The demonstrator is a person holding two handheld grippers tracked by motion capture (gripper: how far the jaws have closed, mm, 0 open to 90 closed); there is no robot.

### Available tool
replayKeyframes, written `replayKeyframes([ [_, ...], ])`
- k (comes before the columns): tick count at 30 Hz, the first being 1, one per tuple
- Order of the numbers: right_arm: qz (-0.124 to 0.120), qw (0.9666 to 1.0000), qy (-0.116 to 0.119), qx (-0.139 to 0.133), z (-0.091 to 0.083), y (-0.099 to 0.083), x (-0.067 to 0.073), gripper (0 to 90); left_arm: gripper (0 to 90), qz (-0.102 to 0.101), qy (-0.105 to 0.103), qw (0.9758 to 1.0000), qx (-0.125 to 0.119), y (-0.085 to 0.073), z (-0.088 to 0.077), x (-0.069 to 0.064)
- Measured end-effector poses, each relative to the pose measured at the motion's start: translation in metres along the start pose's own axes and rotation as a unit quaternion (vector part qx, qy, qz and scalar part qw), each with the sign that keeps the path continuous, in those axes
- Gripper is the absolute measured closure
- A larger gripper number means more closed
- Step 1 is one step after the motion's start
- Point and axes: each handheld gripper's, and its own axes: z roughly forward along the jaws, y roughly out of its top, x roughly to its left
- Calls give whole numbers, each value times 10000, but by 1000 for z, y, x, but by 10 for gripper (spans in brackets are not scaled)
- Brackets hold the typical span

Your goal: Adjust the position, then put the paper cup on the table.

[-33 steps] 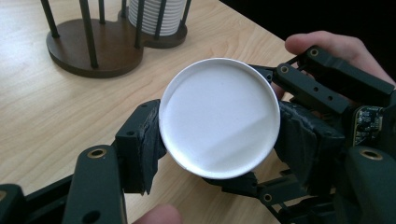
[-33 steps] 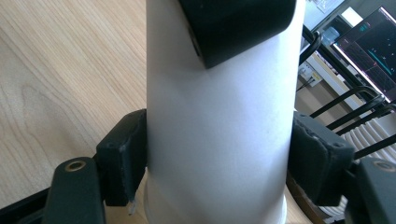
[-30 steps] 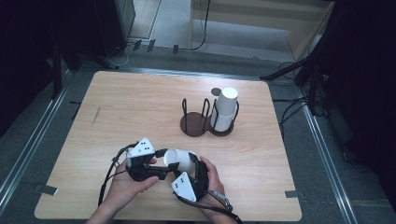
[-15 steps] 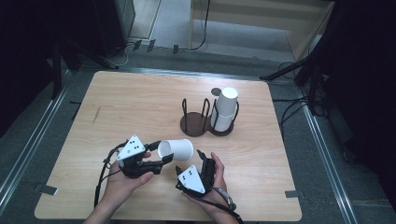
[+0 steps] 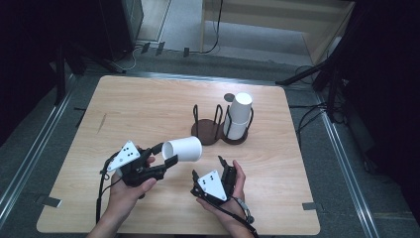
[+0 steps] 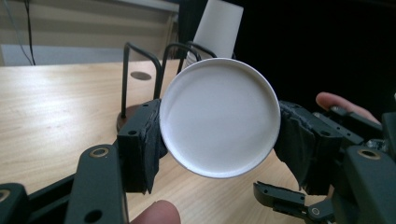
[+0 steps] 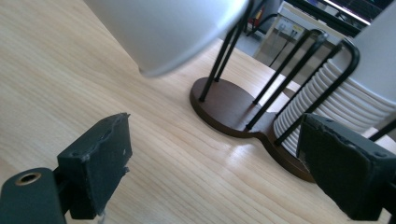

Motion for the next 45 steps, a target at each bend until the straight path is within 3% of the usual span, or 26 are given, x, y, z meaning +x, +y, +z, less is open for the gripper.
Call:
replayKeyframes([
  [2, 74, 10000, -42, 13, 0, 0, -2, 98, 357, 86, 67, 9997, -201, 0, -1, 1],
  [5, 66, 9997, -214, -34, -1, 0, -2, 110, 357, 48, 112, 9988, -482, -1, -2, 2],
  [8, 126, 9994, -321, -39, -1, 1, -3, 111, 358, 104, 114, 9980, -612, -3, -3, 3],
  [17, 353, 9989, -302, -90, -1, 3, -4, 89, 358, 36, 83, 9964, -838, -6, -2, 5],
  [29, 932, 9954, -172, -160, -5, 16, -9, 58, 359, 157, 179, 9937, -1097, -11, -1, 11],
  [32, 1257, 9916, -195, -231, -7, 23, -9, 55, 359, 178, 192, 9925, -1197, -11, 0, 12],
  [35, 1770, 9836, -31, -335, -10, 25, -8, 55, 359, 165, 166, 9925, -1198, -11, 0, 11],
  [41, 2165, 9750, 224, -443, -10, 29, -1, 55, 359, 176, 154, 9921, -1235, -12, 0, 11],
  [45, 2573, 9643, 413, -478, -10, 31, -3, 55, 359, 199, 174, 9919, -1244, -13, 1, 12],
])
